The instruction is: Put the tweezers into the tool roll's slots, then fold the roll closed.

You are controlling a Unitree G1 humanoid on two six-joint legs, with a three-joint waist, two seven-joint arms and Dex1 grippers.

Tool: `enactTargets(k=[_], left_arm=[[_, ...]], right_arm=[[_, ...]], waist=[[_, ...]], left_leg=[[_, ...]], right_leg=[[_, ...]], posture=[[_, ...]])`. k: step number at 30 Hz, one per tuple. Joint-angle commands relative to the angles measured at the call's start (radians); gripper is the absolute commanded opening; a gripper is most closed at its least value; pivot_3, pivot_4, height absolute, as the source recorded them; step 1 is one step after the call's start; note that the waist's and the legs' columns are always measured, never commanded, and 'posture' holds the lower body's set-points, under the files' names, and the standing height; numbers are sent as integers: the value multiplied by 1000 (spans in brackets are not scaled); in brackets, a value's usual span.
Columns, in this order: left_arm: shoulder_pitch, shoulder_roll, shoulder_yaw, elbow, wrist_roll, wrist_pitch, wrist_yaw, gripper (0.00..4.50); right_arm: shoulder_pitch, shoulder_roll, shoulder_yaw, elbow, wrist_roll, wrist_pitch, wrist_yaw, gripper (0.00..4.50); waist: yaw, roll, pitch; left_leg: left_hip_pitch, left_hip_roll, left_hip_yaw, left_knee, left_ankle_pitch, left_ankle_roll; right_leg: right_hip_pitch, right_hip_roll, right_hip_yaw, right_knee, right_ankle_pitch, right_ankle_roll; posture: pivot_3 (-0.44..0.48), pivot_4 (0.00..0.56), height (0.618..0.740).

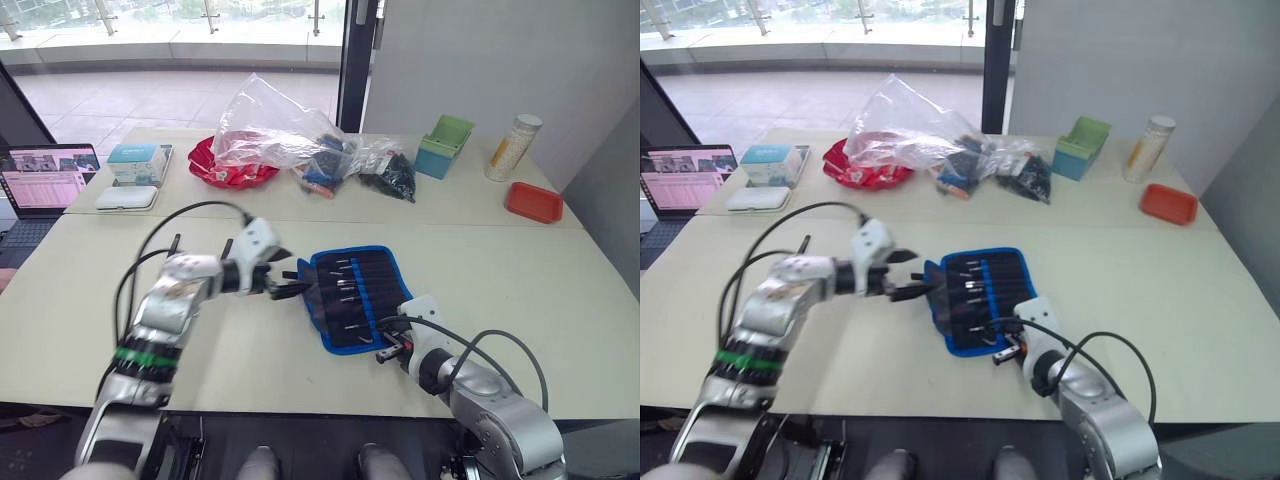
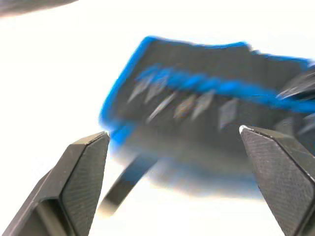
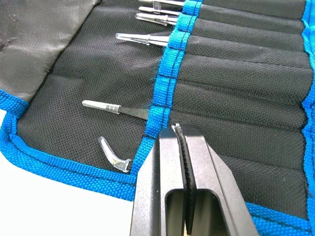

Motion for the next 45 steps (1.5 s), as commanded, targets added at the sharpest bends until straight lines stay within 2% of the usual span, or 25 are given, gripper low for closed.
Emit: enactTargets(k=[1,6,11,13,16,18,26,32,40,45], left_arm=[[127,4,161,-151,-83,46,94,4483],[358,-69,342,-317,-140,40,257,4483],[546,-143,455,-448,-144,17,399,4483],[596,-154,464,-472,-150,12,417,4483],[777,-195,530,-482,-151,-66,403,4483],[807,-194,555,-476,-159,-90,418,4483],[776,-169,537,-448,-186,-98,463,4483],[743,-148,522,-398,-186,-102,471,4483],[476,-66,428,-110,-140,-96,509,4483],[326,-25,321,106,-78,-101,511,4483]], right_arm=[[13,-27,-5,116,-10,40,11,0],[-2,-62,-6,130,-7,37,48,0],[-11,-85,-5,142,-6,35,75,0],[-12,-91,-1,145,-4,34,83,0],[-28,-103,21,159,-5,28,103,0],[-29,-105,18,161,-4,28,105,0],[-17,-98,34,157,-3,26,102,0],[-7,-91,28,149,-3,27,96,0],[-9,-65,26,136,-4,41,72,0],[-11,-60,18,136,-7,40,68,0]], waist=[[3,-1,-1],[7,-3,-2],[8,-5,-3],[11,-6,-3],[2,-7,-5],[4,-8,-5],[16,-11,-6],[7,-11,-6],[11,-12,-7],[7,-8,-8]], left_leg=[[0,0,0,0,0,0],[3,0,0,1,0,0],[4,0,0,0,0,0],[4,0,0,0,0,0],[4,0,1,0,0,-1],[4,0,3,-1,-1,-2],[8,1,2,0,-1,-2],[5,1,2,-2,-1,-2],[7,1,1,-1,-1,-2],[7,1,1,-4,-1,-2]], right_leg=[[1,0,0,0,0,0],[3,0,0,0,1,-1],[3,0,0,-1,1,-2],[3,0,0,-1,1,-2],[3,0,1,-2,1,-2],[3,-1,2,-3,1,-3],[3,0,0,-6,-4,1],[4,0,0,-5,-1,-5],[3,0,-1,-6,-3,0],[3,0,0,-1,-1,-5]], posture=[[0,150,740],[0,150,740],[0,150,740],[0,150,740],[0,150,740],[0,150,740],[0,150,740],[0,150,740],[0,150,740],[0,150,740]])
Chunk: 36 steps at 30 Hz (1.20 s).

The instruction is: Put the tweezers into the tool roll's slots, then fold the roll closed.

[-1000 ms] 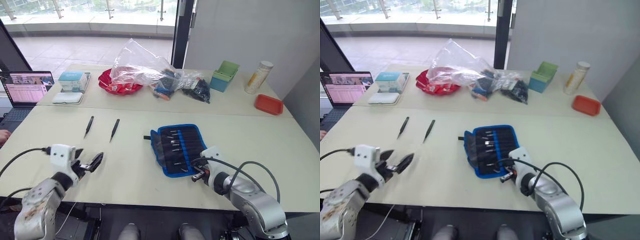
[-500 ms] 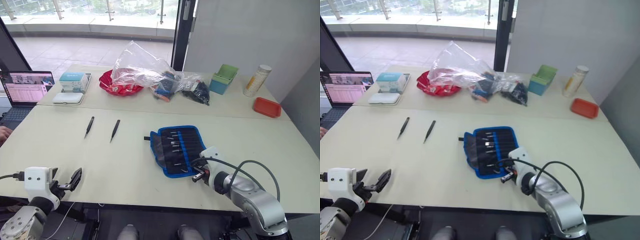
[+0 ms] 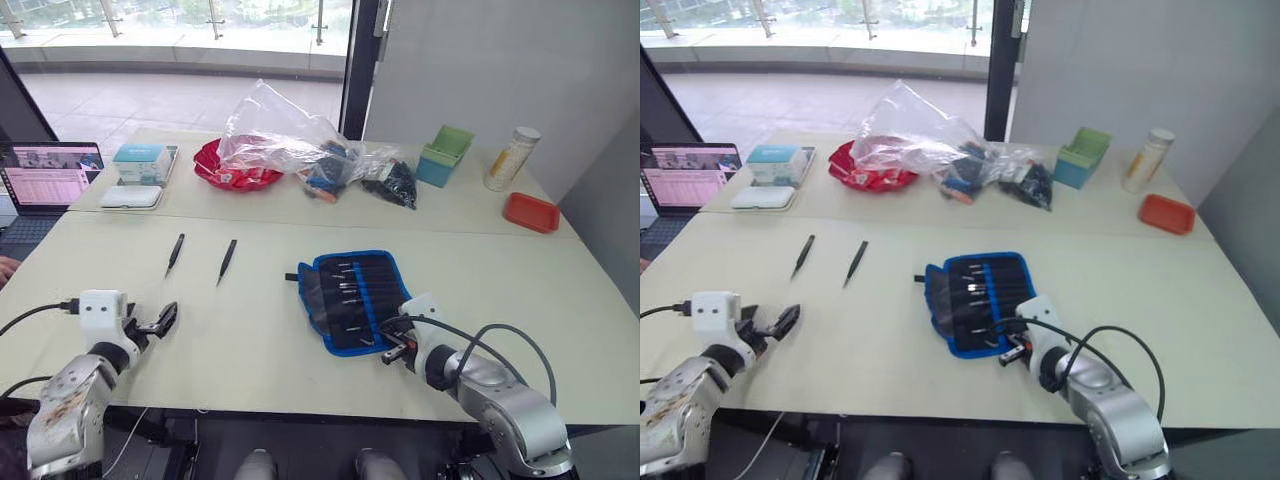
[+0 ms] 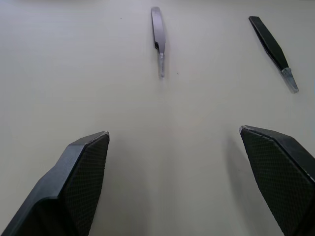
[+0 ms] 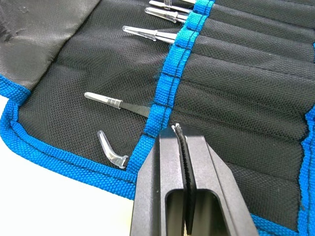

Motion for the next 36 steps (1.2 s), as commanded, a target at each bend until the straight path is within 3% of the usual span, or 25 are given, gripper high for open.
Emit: enactTargets(k=[1,4,11,14,15,18,25,33,36], left_arm=[[-96,12,-60,141,36,4,14,4483],[-196,27,-88,270,66,-19,26,4483],[-390,16,-164,581,127,-144,-5,4483],[-432,6,-181,664,144,-184,-12,3719],[-441,3,-185,685,147,-196,-17,3251],[-467,-15,-192,738,157,-224,-13,2445],[-546,-29,-171,866,156,-282,11,92],[-558,8,-148,842,139,-332,8,39],[-566,31,-145,706,114,-340,-22,39]], right_arm=[[27,-3,10,70,-16,52,-26,0],[28,1,8,64,-14,54,-33,0],[29,7,9,62,-12,54,-41,0],[29,7,11,59,-11,54,-43,0],[29,6,11,57,-10,55,-44,0],[28,4,8,56,-11,56,-43,0],[28,2,7,51,-12,58,-42,0],[30,5,8,48,-13,60,-43,0],[31,5,8,49,-14,60,-43,0]], waist=[[1,3,-2],[8,6,-2],[11,9,-5],[13,11,-6],[13,11,-6],[15,12,-8],[25,14,-15],[24,13,-15],[22,8,-12]], left_leg=[[0,0,0,0,0,0],[4,0,0,1,1,1],[4,-1,0,1,1,1],[4,-1,0,1,2,1],[4,-1,0,2,2,1],[4,-1,0,2,2,1],[4,-1,0,2,2,1],[3,-1,0,2,2,1],[2,-1,0,2,2,1]], right_leg=[[0,0,0,0,0,0],[0,0,0,0,-4,7],[1,0,0,1,-4,8],[2,0,0,1,-4,8],[1,0,0,1,-4,8],[2,0,0,1,-4,8],[2,-1,0,0,-4,9],[2,-1,0,0,-4,9],[2,0,0,1,-4,9]], posture=[[0,150,740],[0,150,740],[0,150,740],[0,150,740],[0,150,740],[0,150,740],[0,150,740],[0,150,740],[0,150,740]])
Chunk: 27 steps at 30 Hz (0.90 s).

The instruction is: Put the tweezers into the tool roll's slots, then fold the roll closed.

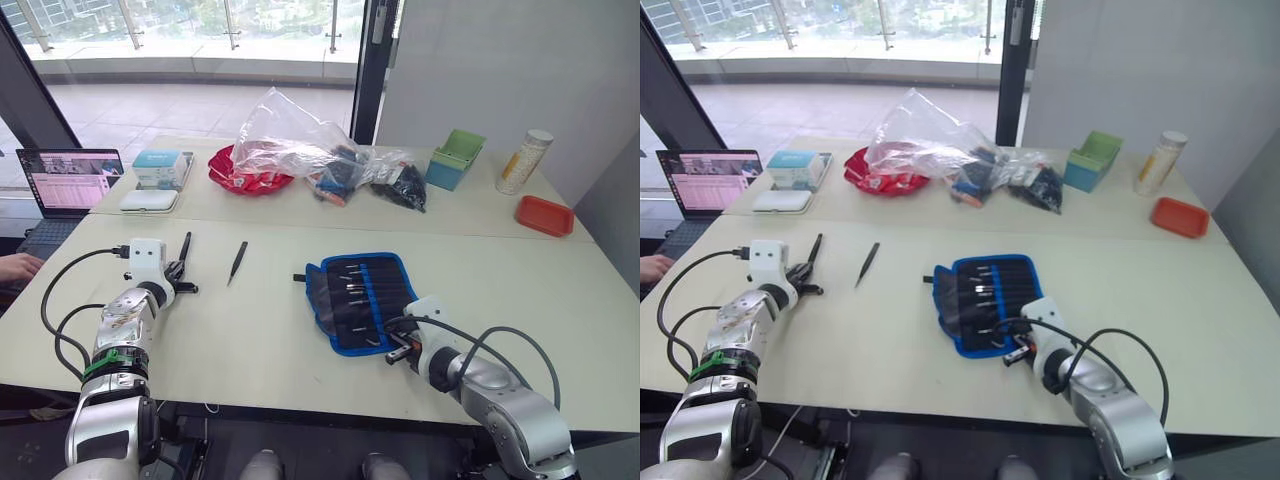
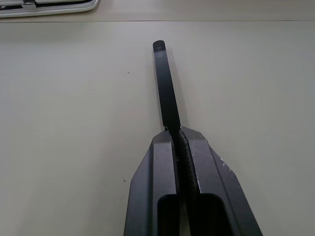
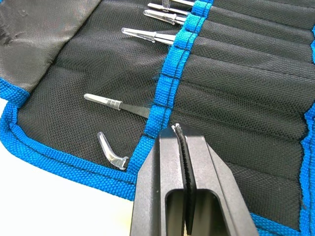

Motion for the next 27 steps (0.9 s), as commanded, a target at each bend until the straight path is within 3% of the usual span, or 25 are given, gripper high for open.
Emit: enactTargets(k=[1,5,12,21,27], left_arm=[[-11,15,-16,-194,-40,7,-70,39],[20,21,-106,-505,-119,185,-231,39],[41,93,-337,-874,-254,556,-483,39],[-51,176,-614,-930,-167,680,-628,39],[-130,162,-722,-882,-98,657,-678,39]], right_arm=[[23,0,21,57,-6,49,-11,0],[22,-2,23,60,-8,48,-8,0],[5,0,31,79,-11,41,-7,0],[-1,10,29,90,-18,28,-16,0],[9,22,24,79,-22,26,-28,0]], waist=[[-2,-7,4],[-11,-14,8],[-33,-9,12],[-40,-7,14],[-40,-8,15]], left_leg=[[-1,0,0,0,0,-1],[-7,1,-2,-1,1,-2],[-7,1,-2,-1,1,-2],[-7,1,-2,-1,1,-2],[-7,1,-2,-1,1,-1]], right_leg=[[-1,0,0,0,0,0],[-5,1,-1,0,4,-8],[-5,1,-1,0,4,-7],[-5,1,-1,0,1,-1],[-6,1,-1,0,0,-1]], posture=[[0,150,740],[0,150,740],[0,150,740],[0,150,740],[0,150,740]])
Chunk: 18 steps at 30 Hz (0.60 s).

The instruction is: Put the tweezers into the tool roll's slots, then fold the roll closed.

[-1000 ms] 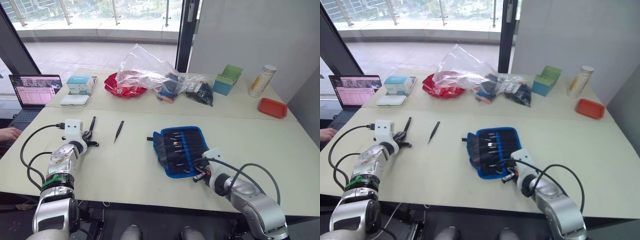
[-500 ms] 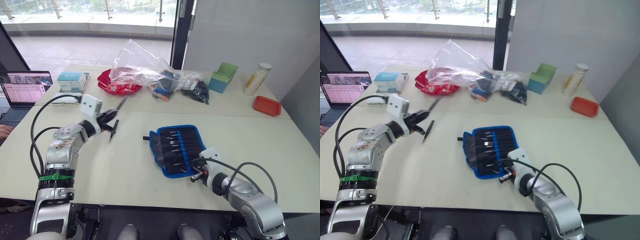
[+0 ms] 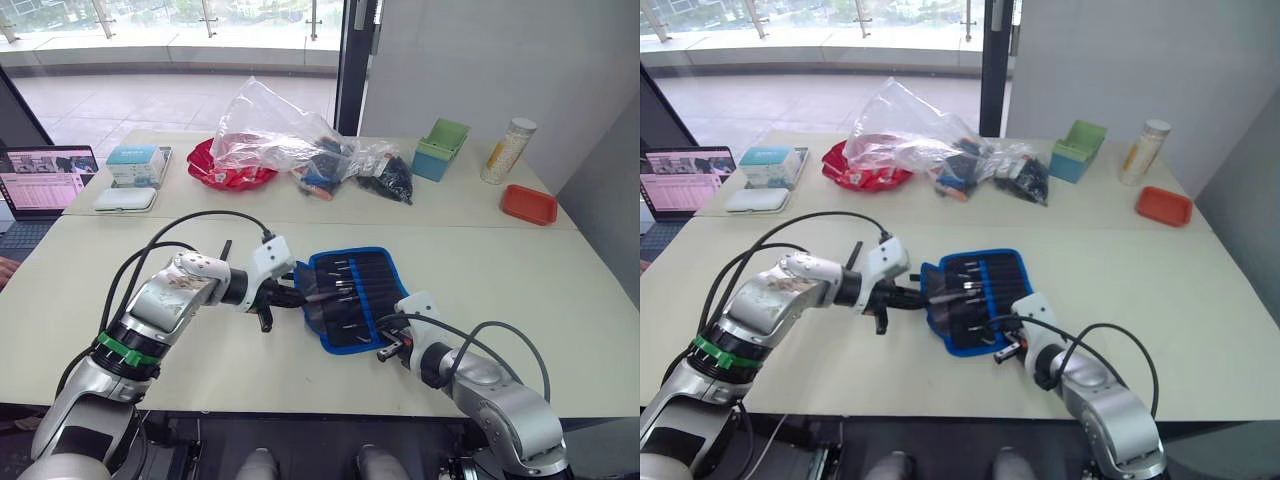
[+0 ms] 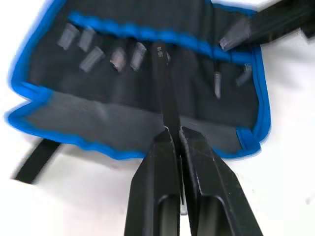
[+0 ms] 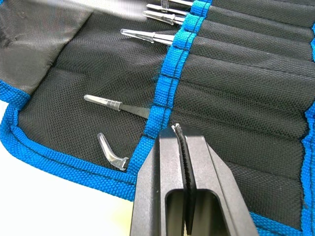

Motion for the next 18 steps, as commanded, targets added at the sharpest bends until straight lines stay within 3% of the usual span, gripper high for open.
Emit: enactTargets(k=[1,18], left_arm=[[-58,-9,-40,10,44,-26,-32,39],[-154,-115,-129,119,169,-60,-58,39]], right_arm=[[39,4,2,76,-23,30,-34,0],[68,23,-16,46,-22,35,-62,0]], waist=[[-1,0,0],[13,0,0]], left_leg=[[0,0,0,0,0,0],[-2,-1,0,1,0,0]], right_leg=[[0,0,0,0,0,0],[0,0,0,0,0,1]], posture=[[0,150,740],[0,150,740]])
